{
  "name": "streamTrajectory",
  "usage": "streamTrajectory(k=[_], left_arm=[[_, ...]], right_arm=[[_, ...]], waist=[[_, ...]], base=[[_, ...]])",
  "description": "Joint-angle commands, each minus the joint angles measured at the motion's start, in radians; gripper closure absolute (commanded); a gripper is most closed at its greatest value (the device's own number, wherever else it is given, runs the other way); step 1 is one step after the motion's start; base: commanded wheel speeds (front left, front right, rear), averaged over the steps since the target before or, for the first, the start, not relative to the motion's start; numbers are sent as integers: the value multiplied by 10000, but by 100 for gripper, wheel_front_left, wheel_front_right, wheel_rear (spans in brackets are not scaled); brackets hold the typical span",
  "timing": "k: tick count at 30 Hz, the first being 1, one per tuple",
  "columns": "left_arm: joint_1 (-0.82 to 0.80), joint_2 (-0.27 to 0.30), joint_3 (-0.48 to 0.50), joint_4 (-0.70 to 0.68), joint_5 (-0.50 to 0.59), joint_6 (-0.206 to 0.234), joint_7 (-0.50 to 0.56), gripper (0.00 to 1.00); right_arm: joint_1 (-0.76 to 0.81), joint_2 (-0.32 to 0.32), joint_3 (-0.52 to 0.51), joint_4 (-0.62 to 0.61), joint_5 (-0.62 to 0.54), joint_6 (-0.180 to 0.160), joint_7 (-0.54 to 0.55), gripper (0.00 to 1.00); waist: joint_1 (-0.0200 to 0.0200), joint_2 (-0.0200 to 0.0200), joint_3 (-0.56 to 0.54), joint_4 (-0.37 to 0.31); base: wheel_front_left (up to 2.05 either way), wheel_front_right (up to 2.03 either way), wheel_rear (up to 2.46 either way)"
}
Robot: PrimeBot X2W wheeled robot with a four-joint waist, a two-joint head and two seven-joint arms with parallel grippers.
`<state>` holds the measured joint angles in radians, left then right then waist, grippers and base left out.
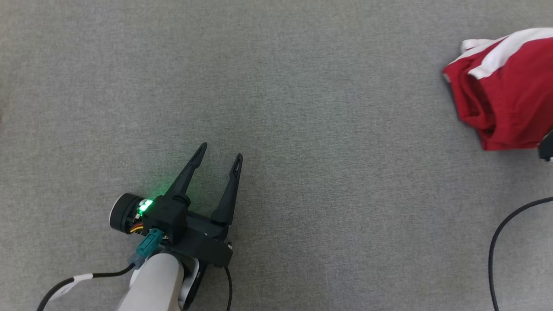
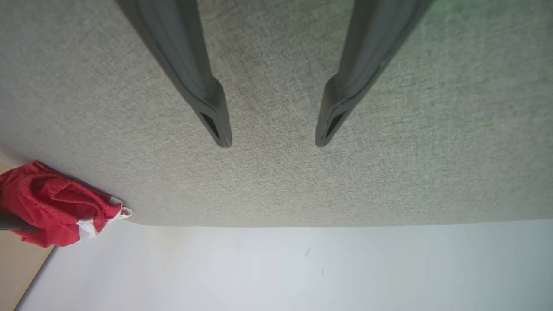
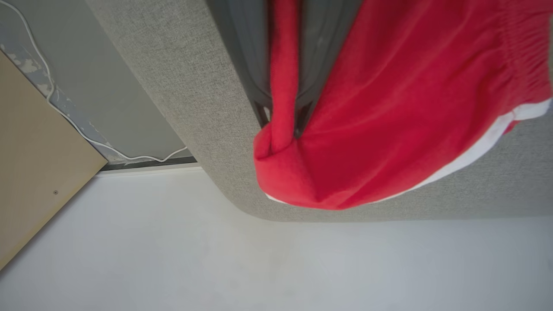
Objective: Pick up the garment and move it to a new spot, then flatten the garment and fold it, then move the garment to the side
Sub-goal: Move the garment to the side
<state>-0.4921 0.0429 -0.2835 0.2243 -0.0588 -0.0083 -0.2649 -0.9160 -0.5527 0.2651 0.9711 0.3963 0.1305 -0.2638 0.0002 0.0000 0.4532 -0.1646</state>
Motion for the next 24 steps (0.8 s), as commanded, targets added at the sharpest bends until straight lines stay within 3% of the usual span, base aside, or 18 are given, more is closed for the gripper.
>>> streamTrajectory(k=[1,9,10,11,12,19,24], left_arm=[[89,141,109,162,112,-26,10,0],[186,162,41,223,74,-39,14,0],[195,160,39,241,65,-37,14,0],[203,160,42,259,63,-41,12,0],[220,160,50,277,63,-40,12,0],[354,123,15,337,-73,10,12,0],[504,105,82,318,-189,120,1,0]], right_arm=[[-214,-122,-49,173,-227,4,-6,100],[-814,-458,-669,908,-1124,3,-6,100],[-855,-508,-848,935,-1307,3,-8,62],[-853,-551,-1110,983,-1506,3,-8,11],[-837,-573,-1330,1049,-1731,4,-5,0],[-573,-336,-2651,1199,-3191,4,-5,0],[-126,212,-3150,56,-3913,4,-5,0]], waist=[[-2,0,101,109],[-2,0,112,236],[-2,0,101,247],[-2,0,78,259],[-2,0,49,268],[-2,0,-318,301],[-2,0,-758,352]], base=[[0,0,0],[0,0,0],[0,0,0],[0,0,0],[0,0,0],[0,0,0],[0,0,0]])
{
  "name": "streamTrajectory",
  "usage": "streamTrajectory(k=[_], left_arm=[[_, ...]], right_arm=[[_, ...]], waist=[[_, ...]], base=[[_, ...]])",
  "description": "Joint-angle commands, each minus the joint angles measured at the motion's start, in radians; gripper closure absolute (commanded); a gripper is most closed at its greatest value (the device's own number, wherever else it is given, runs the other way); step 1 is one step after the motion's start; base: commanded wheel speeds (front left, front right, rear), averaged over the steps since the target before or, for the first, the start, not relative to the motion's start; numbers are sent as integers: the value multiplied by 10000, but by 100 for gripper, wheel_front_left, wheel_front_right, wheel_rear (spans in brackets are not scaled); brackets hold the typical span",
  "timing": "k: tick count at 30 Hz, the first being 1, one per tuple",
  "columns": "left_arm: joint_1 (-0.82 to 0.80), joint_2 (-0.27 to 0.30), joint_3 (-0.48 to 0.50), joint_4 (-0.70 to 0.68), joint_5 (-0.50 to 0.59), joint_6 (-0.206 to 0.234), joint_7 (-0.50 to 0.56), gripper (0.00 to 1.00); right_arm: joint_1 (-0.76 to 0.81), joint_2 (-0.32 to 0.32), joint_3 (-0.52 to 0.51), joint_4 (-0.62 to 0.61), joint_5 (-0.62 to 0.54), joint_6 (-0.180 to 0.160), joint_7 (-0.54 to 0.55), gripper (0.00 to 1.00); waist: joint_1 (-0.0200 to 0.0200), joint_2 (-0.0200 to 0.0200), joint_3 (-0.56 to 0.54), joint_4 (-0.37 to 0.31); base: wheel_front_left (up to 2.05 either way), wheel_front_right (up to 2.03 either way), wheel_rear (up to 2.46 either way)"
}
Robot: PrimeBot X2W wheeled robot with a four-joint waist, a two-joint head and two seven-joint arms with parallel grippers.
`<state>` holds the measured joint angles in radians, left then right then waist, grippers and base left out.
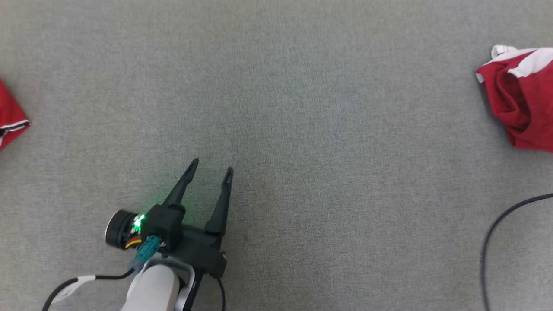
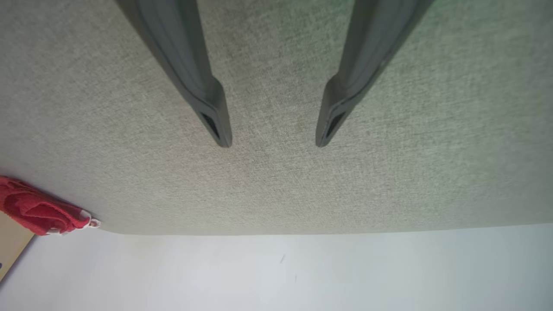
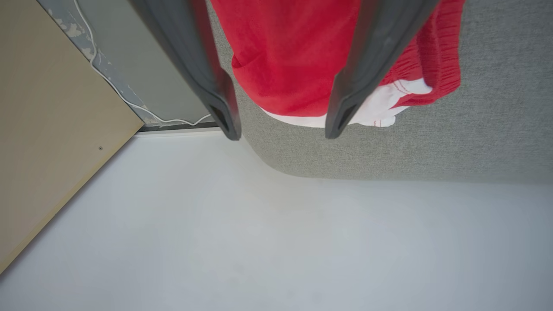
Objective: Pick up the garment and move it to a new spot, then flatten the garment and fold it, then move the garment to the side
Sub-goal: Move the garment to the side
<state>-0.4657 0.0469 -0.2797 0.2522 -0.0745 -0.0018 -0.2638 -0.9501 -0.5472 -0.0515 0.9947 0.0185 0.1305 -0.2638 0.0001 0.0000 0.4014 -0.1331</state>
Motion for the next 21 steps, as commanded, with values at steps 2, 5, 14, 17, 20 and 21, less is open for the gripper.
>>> streamTrajectory(k=[2,5,14,17,20,21], left_arm=[[323,56,178,-6,8,161,-10,0],[554,49,402,35,2,247,-10,0],[1302,45,1143,255,-119,368,-10,0],[1515,50,1388,352,20,340,-10,0],[1805,50,1697,418,60,385,-10,0],[1897,47,1791,426,72,390,-10,0]], right_arm=[[510,478,-1,-710,-262,4,-5,0],[924,930,158,-1493,-318,4,-5,0],[2712,2279,1063,-3205,816,3,-5,0],[3289,2610,1343,-3458,1106,3,-3,0],[3884,2921,1576,-3662,1140,4,-3,0],[4094,3036,1629,-3730,1200,4,-3,0]], waist=[[-1,0,-468,42],[-1,0,-862,90],[-1,0,-1985,341],[-1,0,-2265,398],[-1,0,-2571,467],[-1,0,-2658,475]], base=[[0,0,0],[0,0,0],[0,0,0],[0,0,0],[0,0,0],[0,0,0]])
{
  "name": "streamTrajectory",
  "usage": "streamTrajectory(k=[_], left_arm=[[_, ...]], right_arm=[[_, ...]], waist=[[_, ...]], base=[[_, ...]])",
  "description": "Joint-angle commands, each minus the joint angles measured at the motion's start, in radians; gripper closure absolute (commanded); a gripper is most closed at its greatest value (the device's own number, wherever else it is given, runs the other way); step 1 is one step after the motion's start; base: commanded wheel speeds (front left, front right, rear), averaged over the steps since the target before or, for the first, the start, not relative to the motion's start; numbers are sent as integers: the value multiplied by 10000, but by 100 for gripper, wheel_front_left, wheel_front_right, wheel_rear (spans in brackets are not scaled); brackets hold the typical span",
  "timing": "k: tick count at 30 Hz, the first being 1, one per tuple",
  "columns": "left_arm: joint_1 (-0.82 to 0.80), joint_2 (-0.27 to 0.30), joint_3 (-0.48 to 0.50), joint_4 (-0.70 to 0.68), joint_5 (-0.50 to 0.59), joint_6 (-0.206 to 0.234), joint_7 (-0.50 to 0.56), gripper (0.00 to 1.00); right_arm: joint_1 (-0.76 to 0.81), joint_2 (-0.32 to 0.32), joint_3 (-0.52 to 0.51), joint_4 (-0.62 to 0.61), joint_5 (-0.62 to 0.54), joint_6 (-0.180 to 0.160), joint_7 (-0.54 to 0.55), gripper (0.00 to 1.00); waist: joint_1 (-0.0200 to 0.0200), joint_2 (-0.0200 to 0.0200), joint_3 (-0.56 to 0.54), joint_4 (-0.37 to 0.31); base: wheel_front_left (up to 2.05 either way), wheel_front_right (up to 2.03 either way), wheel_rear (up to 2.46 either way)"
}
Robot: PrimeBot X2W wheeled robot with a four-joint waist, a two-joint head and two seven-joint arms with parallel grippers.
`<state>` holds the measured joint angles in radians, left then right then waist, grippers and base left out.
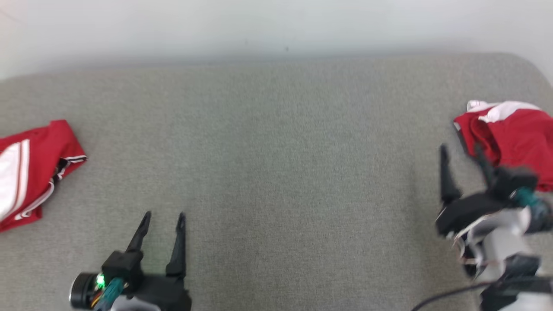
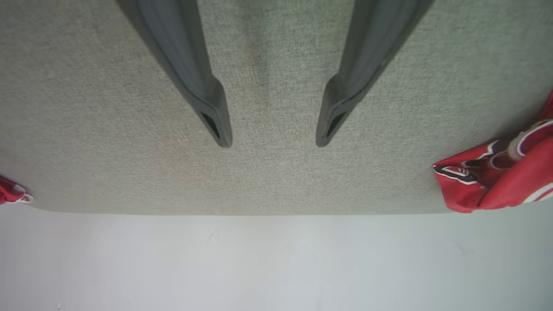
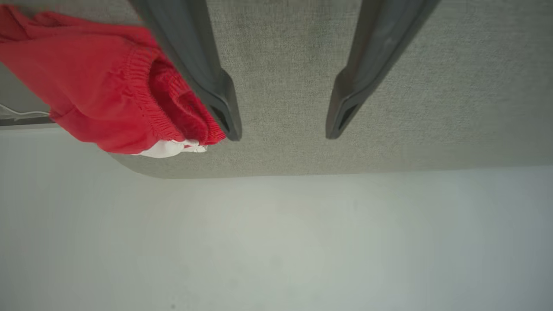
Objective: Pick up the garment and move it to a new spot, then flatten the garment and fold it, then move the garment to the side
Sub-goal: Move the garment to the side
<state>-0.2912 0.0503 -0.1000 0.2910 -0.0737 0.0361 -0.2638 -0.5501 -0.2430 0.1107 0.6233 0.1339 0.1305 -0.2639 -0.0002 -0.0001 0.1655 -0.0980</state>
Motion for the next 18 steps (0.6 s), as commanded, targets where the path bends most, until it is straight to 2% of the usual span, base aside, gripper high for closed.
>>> streamTrajectory(k=[1,5,18], left_arm=[[234,9,104,67,52,2,-10,0],[610,12,510,54,70,13,-10,0],[1679,12,1531,-173,7,196,-10,0]], right_arm=[[289,89,59,-86,84,4,-1,0],[1077,489,6,-547,199,4,-1,0],[2704,1123,199,-1615,-159,4,-1,0]], waist=[[2,1,-402,128],[2,1,-716,122],[2,1,-1310,-69]], base=[[0,0,0],[0,0,0],[0,0,0]])
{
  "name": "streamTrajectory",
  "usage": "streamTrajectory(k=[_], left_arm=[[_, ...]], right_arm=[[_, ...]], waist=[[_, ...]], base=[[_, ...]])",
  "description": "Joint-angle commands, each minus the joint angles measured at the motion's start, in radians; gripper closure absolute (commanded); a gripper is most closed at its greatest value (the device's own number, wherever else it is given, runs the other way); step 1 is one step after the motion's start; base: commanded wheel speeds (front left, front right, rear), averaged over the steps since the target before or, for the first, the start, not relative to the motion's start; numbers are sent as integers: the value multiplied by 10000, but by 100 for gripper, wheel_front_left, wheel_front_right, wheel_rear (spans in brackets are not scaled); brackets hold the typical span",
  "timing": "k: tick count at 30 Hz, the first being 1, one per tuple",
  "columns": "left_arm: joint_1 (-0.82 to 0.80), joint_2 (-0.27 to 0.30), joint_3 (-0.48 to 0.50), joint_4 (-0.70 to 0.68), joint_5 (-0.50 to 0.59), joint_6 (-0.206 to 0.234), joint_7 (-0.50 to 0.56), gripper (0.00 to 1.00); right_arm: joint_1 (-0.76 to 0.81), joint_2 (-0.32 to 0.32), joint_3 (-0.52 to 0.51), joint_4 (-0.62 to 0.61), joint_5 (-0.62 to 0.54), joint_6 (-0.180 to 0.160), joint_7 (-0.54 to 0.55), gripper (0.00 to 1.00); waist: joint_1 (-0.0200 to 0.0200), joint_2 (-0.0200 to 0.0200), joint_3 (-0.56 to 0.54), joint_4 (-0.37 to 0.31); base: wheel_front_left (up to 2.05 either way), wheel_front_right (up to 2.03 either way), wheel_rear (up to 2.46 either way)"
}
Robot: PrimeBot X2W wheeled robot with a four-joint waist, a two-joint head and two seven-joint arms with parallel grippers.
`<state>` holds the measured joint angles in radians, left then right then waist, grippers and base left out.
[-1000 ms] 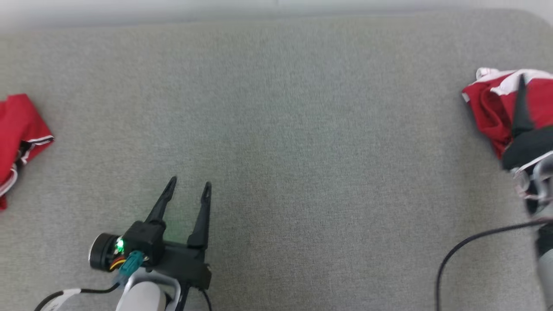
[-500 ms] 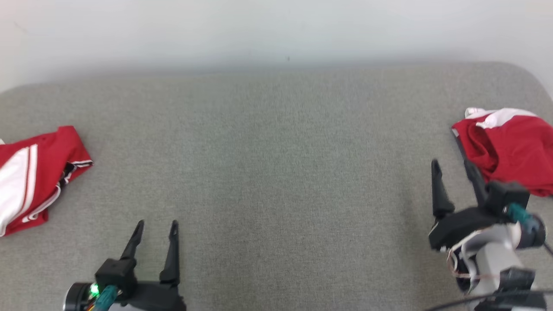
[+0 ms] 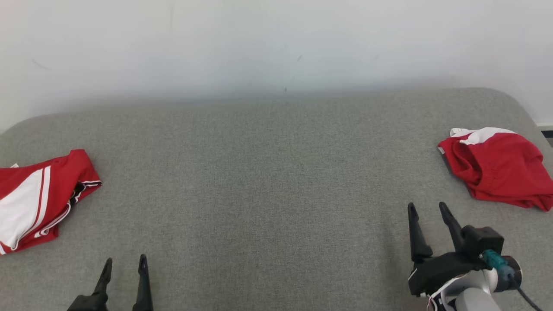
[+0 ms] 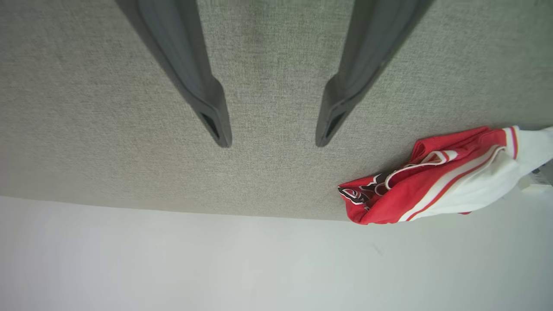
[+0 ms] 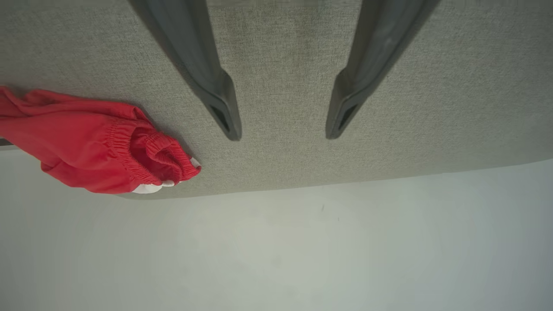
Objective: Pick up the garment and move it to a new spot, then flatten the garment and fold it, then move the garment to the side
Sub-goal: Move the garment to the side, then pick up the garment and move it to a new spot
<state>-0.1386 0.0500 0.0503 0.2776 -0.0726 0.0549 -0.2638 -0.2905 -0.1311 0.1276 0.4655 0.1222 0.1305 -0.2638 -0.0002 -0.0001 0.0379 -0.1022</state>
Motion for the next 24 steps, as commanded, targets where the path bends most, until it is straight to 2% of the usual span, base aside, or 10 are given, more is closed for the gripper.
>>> streamTrajectory(k=[1,10,24], left_arm=[[238,9,67,-59,-6,38,-10,0],[628,11,263,-125,-102,106,-10,0],[591,11,238,-152,54,23,-10,0]], right_arm=[[185,54,80,-90,-100,4,-5,0],[657,376,-37,-716,-276,4,-3,0],[811,307,125,-698,-266,4,-3,0]], waist=[[2,1,-48,-33],[2,1,-167,26],[2,1,-283,104]], base=[[0,0,0],[0,0,0],[0,0,0]])
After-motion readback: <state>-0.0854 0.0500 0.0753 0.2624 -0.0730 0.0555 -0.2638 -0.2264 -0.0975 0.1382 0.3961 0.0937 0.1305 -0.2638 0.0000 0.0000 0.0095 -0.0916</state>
